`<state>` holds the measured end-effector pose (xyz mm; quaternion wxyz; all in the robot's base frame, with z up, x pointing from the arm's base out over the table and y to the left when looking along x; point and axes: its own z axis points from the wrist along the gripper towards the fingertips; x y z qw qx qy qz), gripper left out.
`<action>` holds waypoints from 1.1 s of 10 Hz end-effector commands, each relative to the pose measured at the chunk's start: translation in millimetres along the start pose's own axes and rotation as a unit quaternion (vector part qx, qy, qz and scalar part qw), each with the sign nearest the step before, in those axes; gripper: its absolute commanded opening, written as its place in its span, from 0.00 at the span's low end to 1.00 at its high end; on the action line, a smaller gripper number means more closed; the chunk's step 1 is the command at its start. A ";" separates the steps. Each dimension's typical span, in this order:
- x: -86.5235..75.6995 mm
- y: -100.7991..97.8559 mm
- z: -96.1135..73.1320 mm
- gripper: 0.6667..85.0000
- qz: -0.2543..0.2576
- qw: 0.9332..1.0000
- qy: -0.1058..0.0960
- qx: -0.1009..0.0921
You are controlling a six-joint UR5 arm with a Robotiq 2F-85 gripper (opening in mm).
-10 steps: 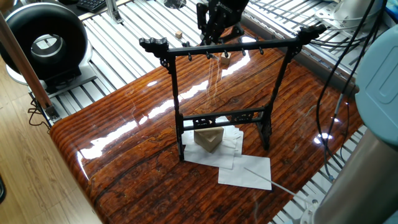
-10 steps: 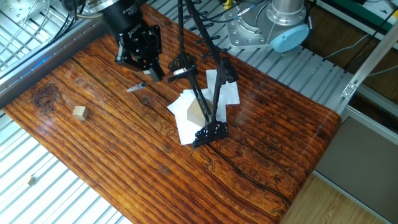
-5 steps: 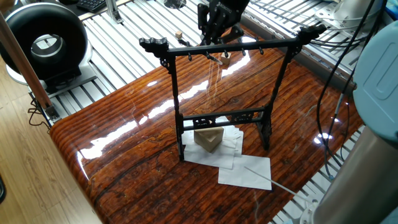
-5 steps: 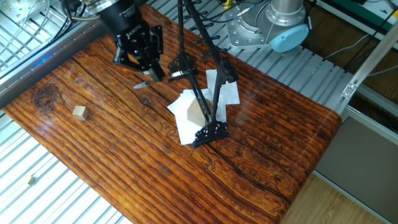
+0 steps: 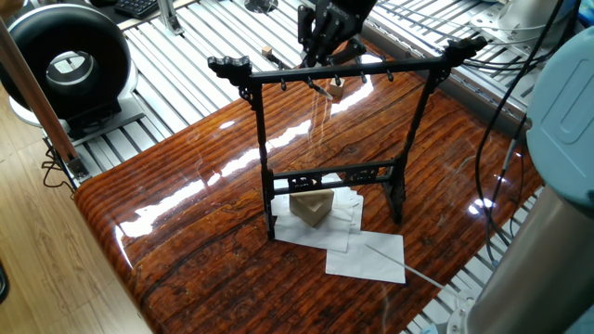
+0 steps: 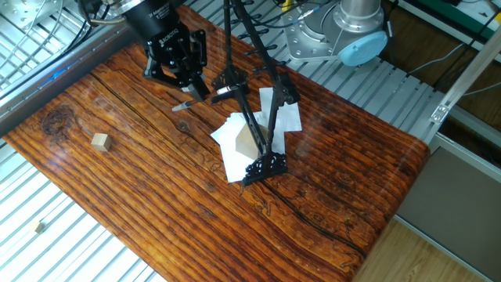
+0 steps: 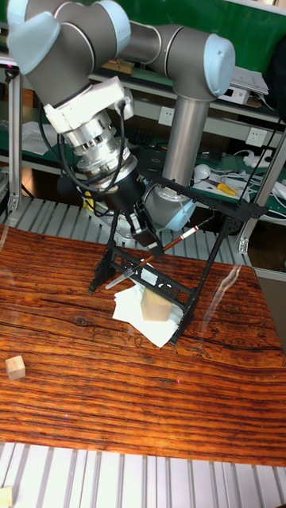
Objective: Place the brush on the pen rack
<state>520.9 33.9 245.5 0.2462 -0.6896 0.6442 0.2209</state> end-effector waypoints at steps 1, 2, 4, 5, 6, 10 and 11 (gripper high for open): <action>-3.2 -5.2 -6.4 0.00 -0.015 1.000 -0.002 0.018; -2.3 -8.0 -9.9 0.00 -0.027 0.999 0.003 0.029; 1.6 -10.8 -14.7 0.00 -0.033 0.998 0.011 0.044; 4.6 -13.5 -15.7 0.00 -0.033 0.998 0.013 0.054; 9.6 -16.7 -16.1 0.00 -0.034 0.997 0.018 0.063; 13.7 -19.5 -15.5 0.00 -0.022 0.997 0.026 0.066; 19.7 -19.2 -16.5 0.00 -0.021 0.997 0.039 0.066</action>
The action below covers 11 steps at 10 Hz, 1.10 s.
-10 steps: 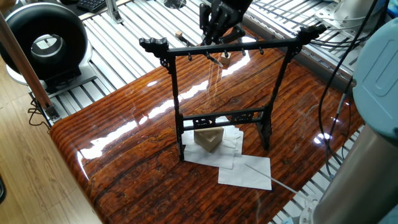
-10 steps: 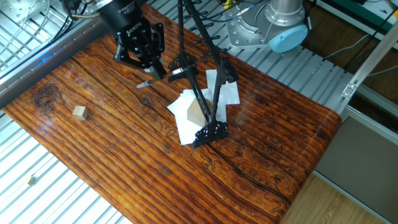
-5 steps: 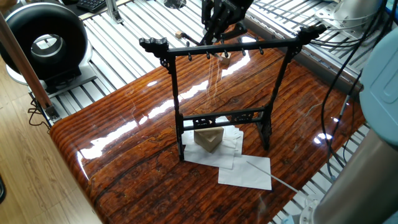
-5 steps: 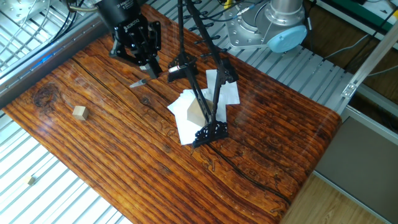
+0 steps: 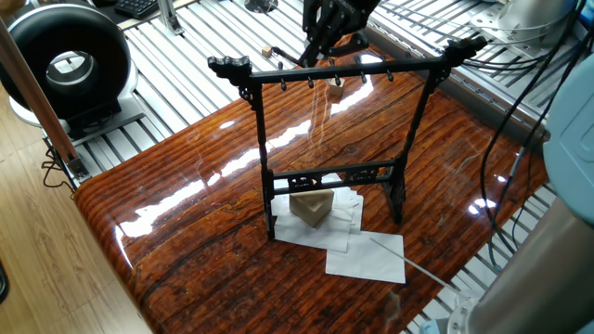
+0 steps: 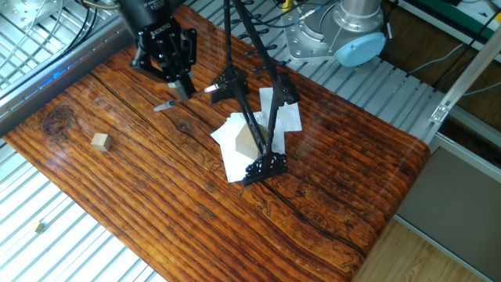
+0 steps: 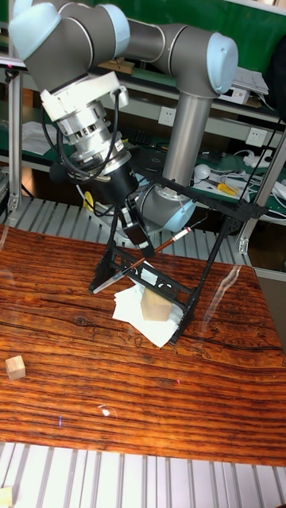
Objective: Place the brush on the pen rack
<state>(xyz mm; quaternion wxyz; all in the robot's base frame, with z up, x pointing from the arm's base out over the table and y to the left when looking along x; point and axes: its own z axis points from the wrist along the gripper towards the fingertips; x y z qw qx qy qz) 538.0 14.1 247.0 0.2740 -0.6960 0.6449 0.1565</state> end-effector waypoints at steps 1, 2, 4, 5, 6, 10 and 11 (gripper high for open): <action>9.1 -1.9 -2.6 0.00 -0.001 1.000 0.021 0.004; 14.6 5.9 -2.2 0.00 -0.011 0.999 0.032 -0.013; 10.3 27.1 -2.1 0.00 -0.014 0.998 0.025 -0.057; 4.1 31.3 -2.7 0.00 -0.001 0.998 0.015 -0.064; -1.2 36.2 -2.2 0.00 0.020 0.997 0.007 -0.073; 5.2 43.7 -1.7 0.00 0.061 0.994 0.025 -0.088; 9.0 51.9 -3.3 0.00 0.083 0.991 0.035 -0.103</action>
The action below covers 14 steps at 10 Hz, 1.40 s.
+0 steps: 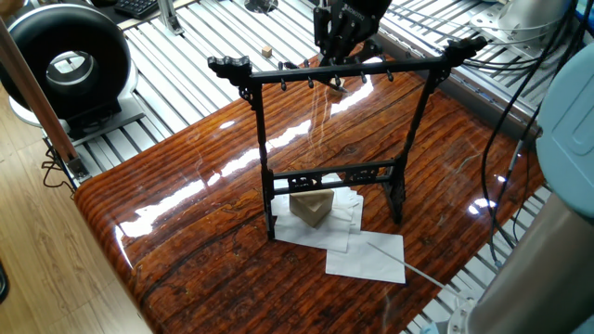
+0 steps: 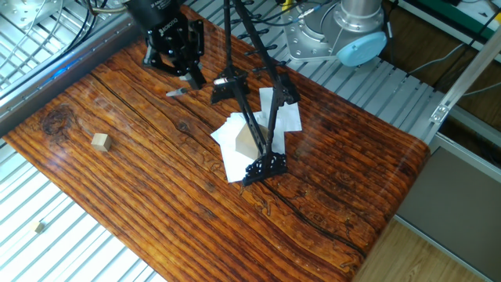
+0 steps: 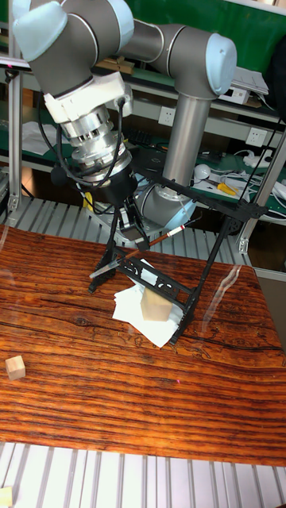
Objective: Place the brush on the pen rack
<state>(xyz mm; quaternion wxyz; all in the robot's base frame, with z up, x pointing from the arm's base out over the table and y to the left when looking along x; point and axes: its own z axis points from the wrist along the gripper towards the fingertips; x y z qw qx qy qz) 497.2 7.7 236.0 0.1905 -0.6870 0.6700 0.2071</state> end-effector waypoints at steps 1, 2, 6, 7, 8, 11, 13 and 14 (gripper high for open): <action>2.9 19.4 -1.4 0.00 0.052 0.998 0.009 -0.038; -2.8 23.6 -1.5 0.00 0.068 0.997 -0.001 -0.048; 0.8 22.1 0.3 0.00 0.069 0.996 0.007 -0.048; 1.5 21.0 -0.3 0.00 0.069 0.997 0.009 -0.045; 5.5 15.4 -0.6 0.00 0.063 0.997 0.015 -0.034; 39.4 3.6 -1.3 0.00 0.055 0.995 0.076 -0.011; 62.0 -1.1 -6.3 0.00 0.057 0.991 0.122 -0.001; 79.0 -2.1 -11.2 0.00 0.065 0.985 0.159 0.002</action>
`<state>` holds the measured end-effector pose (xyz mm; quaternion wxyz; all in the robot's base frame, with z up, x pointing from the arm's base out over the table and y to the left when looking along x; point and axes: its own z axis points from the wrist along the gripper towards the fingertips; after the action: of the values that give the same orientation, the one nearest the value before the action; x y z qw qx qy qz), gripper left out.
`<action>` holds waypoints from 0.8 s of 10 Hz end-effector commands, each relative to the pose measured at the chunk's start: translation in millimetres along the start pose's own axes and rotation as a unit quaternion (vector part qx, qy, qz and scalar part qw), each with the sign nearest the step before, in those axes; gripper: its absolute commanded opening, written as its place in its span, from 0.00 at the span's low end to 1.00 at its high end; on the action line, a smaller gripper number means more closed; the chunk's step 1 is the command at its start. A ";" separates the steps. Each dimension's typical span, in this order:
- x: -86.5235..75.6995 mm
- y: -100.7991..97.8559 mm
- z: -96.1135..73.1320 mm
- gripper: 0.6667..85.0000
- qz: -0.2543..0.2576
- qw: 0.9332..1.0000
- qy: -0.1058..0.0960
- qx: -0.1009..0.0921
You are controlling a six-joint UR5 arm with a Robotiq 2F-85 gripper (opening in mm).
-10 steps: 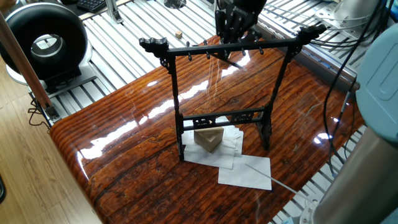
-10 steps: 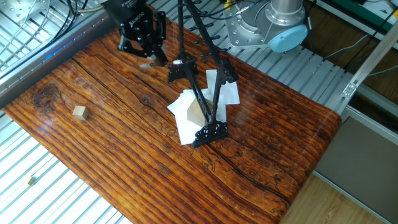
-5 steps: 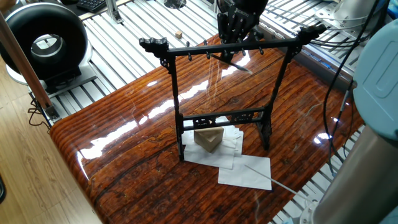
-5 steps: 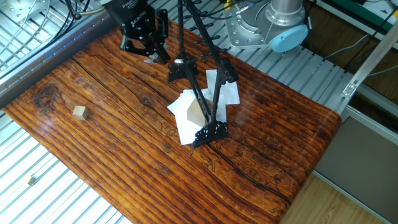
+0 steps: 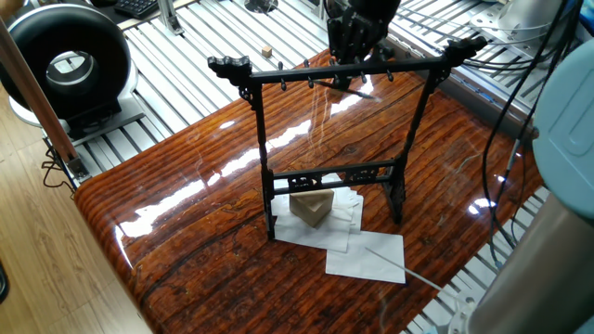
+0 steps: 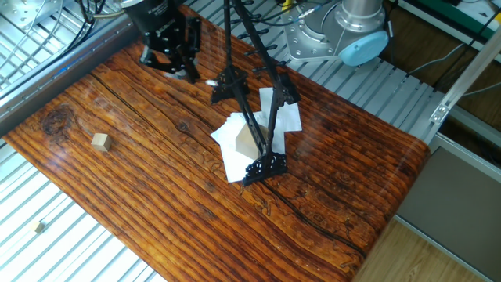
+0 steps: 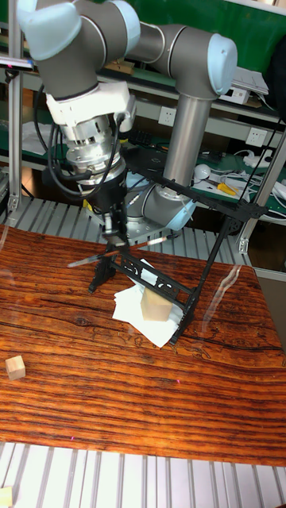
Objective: Place the brush on the pen rack
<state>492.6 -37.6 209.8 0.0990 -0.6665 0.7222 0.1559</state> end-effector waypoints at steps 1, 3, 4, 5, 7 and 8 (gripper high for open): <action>38.5 -14.4 -4.1 0.00 0.016 0.996 0.081 0.022; 50.8 -23.4 -4.3 0.00 0.029 0.993 0.104 0.037; 52.6 -26.7 -5.7 0.00 0.027 0.993 0.111 0.043; 55.1 -32.4 -7.4 0.00 0.012 0.992 0.118 0.051; 57.3 -44.8 -9.9 0.00 -0.034 0.989 0.130 0.067; 60.7 -52.6 -12.5 0.00 -0.055 0.985 0.144 0.076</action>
<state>521.5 -92.9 193.0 0.0475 -0.6823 0.7286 0.0377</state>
